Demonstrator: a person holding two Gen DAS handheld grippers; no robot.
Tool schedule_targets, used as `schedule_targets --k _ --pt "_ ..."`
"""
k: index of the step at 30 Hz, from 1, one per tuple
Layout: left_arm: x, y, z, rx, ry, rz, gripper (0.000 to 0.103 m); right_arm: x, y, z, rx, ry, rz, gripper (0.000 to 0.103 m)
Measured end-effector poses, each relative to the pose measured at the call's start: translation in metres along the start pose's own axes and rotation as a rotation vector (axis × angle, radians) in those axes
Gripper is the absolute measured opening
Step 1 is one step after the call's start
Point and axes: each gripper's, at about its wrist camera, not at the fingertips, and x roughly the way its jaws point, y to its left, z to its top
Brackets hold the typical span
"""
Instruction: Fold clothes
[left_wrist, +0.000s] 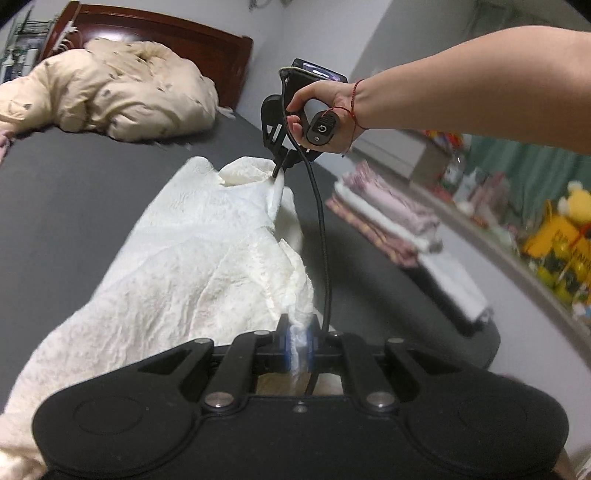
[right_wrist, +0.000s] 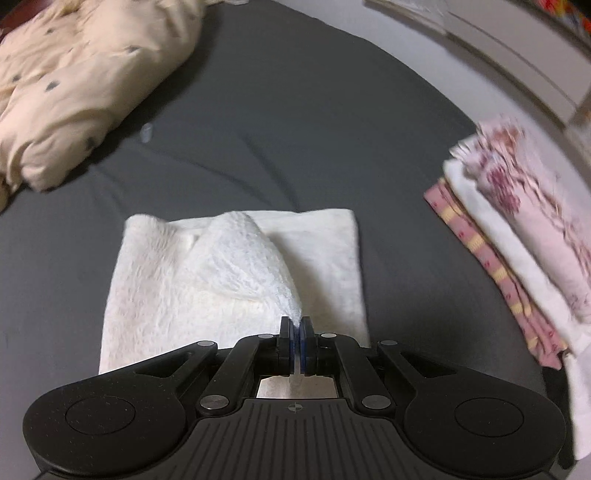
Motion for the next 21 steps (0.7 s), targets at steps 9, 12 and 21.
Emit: schedule_targets --k 9,12,21 --pt "0.032 -0.028 -0.015 0.106 0.087 0.082 0.008 0.022 -0.056 -0.007 0.142 -0.003 0.047 0.003" --pt "0.033 -0.031 -0.019 0.125 0.098 0.088 0.008 0.023 -0.064 -0.011 0.137 -0.026 0.063 0.003" --pt "0.034 -0.028 -0.019 0.11 0.106 0.092 0.008 0.012 -0.077 -0.005 0.14 -0.051 0.346 0.004"
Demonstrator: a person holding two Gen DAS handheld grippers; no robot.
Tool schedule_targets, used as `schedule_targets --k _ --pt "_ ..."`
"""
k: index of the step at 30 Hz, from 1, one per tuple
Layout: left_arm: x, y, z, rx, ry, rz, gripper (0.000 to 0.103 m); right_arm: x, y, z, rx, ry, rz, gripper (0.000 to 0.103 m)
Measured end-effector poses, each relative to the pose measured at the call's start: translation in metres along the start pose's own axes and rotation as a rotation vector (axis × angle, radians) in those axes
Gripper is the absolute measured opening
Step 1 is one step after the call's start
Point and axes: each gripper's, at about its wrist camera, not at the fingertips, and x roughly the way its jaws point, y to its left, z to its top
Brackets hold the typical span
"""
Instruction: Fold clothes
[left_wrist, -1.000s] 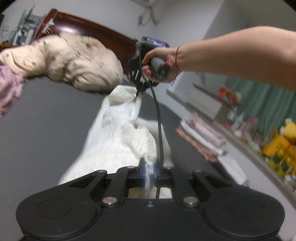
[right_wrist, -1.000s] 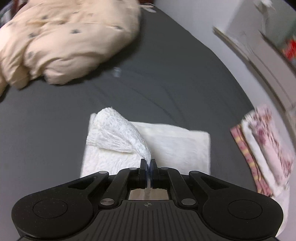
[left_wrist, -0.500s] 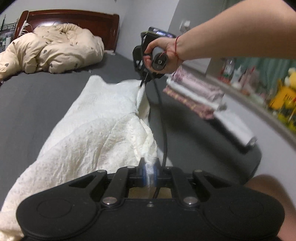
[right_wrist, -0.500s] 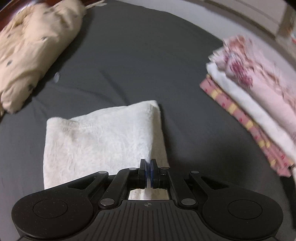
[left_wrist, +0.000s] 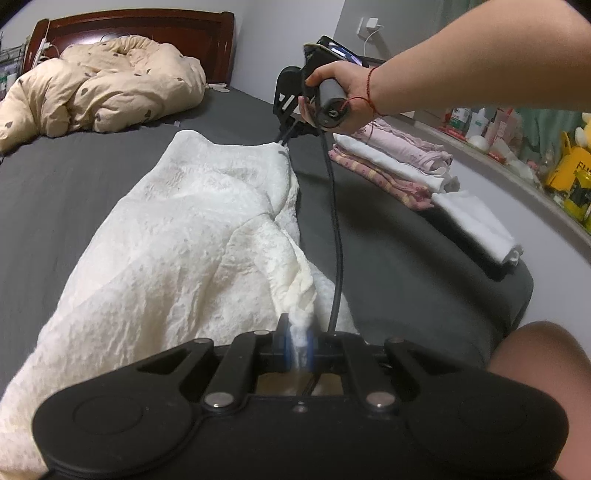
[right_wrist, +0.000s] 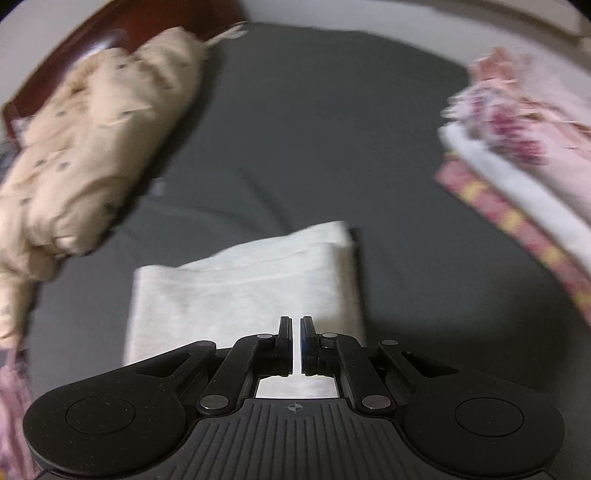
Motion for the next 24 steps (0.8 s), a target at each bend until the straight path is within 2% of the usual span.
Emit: schedule_targets --k 4,7,12,13,14,16,18,20,24 --pt "-0.003 0.003 0.001 -0.017 -0.001 -0.011 0.008 0.002 0.004 0.0 -0.063 -0.022 -0.089 0.004" --pt "-0.005 0.006 0.002 -0.024 0.001 -0.02 0.008 0.013 -0.003 0.004 -0.063 0.011 -0.088 0.004" --pt "-0.004 0.008 0.003 -0.034 0.006 -0.033 0.008 0.017 -0.012 0.011 -0.04 -0.005 -0.124 0.005" --pt "-0.004 0.008 0.004 -0.036 0.006 -0.035 0.008 0.018 -0.014 0.013 -0.037 0.003 -0.124 0.013" --pt "-0.004 0.009 0.004 -0.037 0.007 -0.037 0.008 0.019 -0.016 0.015 -0.034 0.019 -0.115 0.031" --pt "-0.004 0.009 0.004 -0.037 0.007 -0.04 0.008 0.021 -0.02 0.016 -0.028 0.056 -0.109 0.046" --pt "-0.004 0.01 0.004 -0.037 0.007 -0.041 0.008 0.023 -0.023 0.017 -0.036 0.082 -0.135 0.046" --pt "-0.003 0.009 0.003 -0.036 0.01 -0.041 0.008 0.023 -0.028 0.016 -0.033 0.096 -0.118 0.046" --pt "-0.004 0.008 0.003 -0.03 0.012 -0.039 0.008 0.015 -0.028 0.012 -0.054 0.02 -0.061 0.046"
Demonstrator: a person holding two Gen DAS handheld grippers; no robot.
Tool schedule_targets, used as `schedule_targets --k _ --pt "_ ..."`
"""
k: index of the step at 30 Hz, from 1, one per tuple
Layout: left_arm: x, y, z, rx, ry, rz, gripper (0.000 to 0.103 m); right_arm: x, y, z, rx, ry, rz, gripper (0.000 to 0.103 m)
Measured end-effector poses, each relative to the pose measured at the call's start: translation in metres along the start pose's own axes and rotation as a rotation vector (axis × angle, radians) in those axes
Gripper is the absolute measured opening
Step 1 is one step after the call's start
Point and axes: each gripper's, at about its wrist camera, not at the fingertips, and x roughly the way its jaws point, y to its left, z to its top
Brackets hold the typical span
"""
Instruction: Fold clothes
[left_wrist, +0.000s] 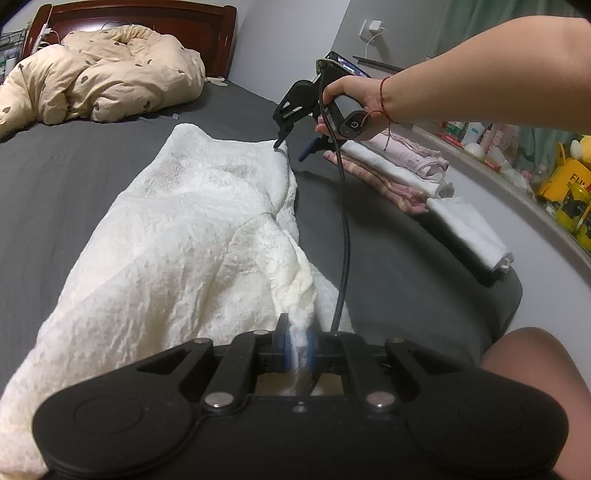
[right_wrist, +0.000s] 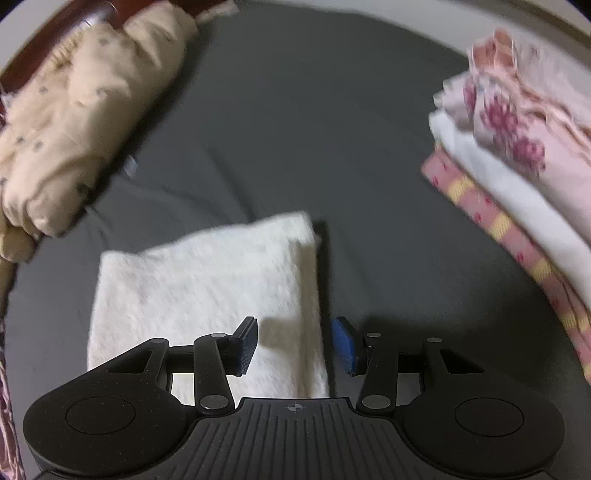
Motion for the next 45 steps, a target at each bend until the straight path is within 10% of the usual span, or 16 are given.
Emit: schedule_targets --k 13,15,17,31,39,42,44,45 --pt "0.001 0.001 0.0 -0.001 0.005 -0.004 0.008 0.024 0.017 -0.005 -0.052 -0.054 -0.009 0.043" --pt "0.002 0.001 0.0 0.0 0.005 -0.006 0.008 0.028 0.016 -0.006 -0.059 -0.055 -0.023 0.011" --pt "0.003 0.001 0.001 -0.002 0.006 -0.007 0.008 0.033 0.015 -0.007 -0.063 -0.049 -0.026 0.002" --pt "0.003 -0.02 0.014 0.062 -0.058 -0.09 0.008 0.027 0.015 0.02 -0.078 -0.191 -0.008 0.001" --pt "0.03 -0.022 -0.003 0.066 0.053 -0.065 0.008 0.049 -0.002 0.008 -0.07 -0.153 -0.058 0.003" --pt "0.028 -0.023 -0.002 0.064 0.048 -0.065 0.008 0.041 -0.011 0.013 -0.036 -0.116 0.003 0.031" --pt "0.023 -0.025 -0.001 0.072 0.037 -0.06 0.009 0.025 -0.019 0.017 -0.028 -0.102 0.061 0.072" --pt "0.019 -0.026 0.0 0.078 0.031 -0.057 0.009 0.016 -0.022 0.017 -0.027 -0.094 0.087 0.072"
